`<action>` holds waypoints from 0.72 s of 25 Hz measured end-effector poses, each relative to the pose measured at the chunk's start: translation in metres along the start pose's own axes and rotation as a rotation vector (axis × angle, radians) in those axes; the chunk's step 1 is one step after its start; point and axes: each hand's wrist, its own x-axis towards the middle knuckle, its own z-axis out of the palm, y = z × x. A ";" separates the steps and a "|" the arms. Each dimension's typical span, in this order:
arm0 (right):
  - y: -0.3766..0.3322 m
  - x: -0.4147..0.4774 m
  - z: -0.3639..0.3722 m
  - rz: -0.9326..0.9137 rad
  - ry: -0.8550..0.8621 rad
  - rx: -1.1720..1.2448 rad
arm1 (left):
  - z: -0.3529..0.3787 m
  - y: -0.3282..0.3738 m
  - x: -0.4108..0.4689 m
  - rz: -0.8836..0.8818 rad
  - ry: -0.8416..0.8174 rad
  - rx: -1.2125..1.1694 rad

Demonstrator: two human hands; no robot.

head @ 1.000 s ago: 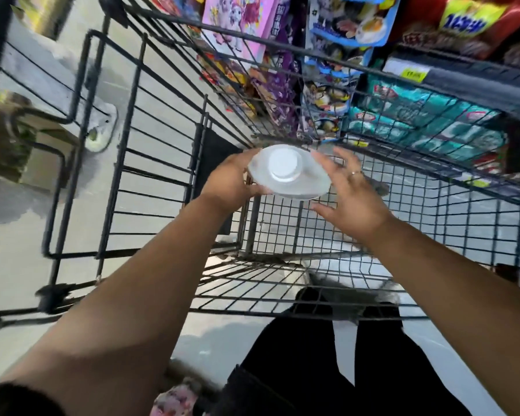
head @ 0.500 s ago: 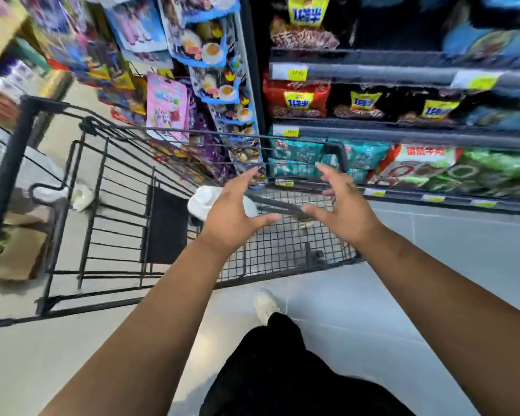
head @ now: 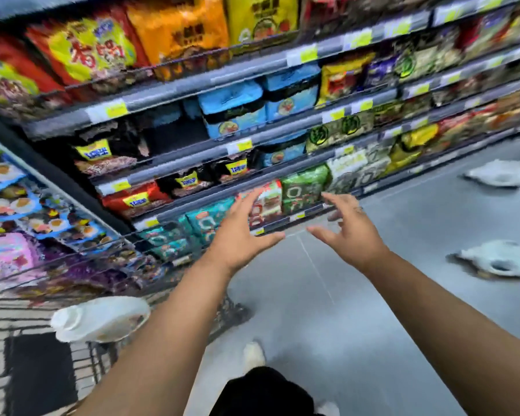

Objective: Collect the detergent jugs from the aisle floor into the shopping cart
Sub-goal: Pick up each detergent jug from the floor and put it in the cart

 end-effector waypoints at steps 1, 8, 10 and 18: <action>0.014 -0.001 -0.018 0.026 0.049 0.010 | 0.014 0.016 0.013 0.033 -0.039 0.010; 0.115 0.020 -0.137 0.207 0.400 0.053 | 0.130 0.119 0.145 0.219 -0.325 0.039; 0.139 0.029 -0.162 0.267 0.469 0.062 | 0.163 0.144 0.183 0.287 -0.407 0.028; 0.220 0.047 -0.263 0.574 0.779 0.137 | 0.291 0.255 0.302 0.516 -0.771 0.042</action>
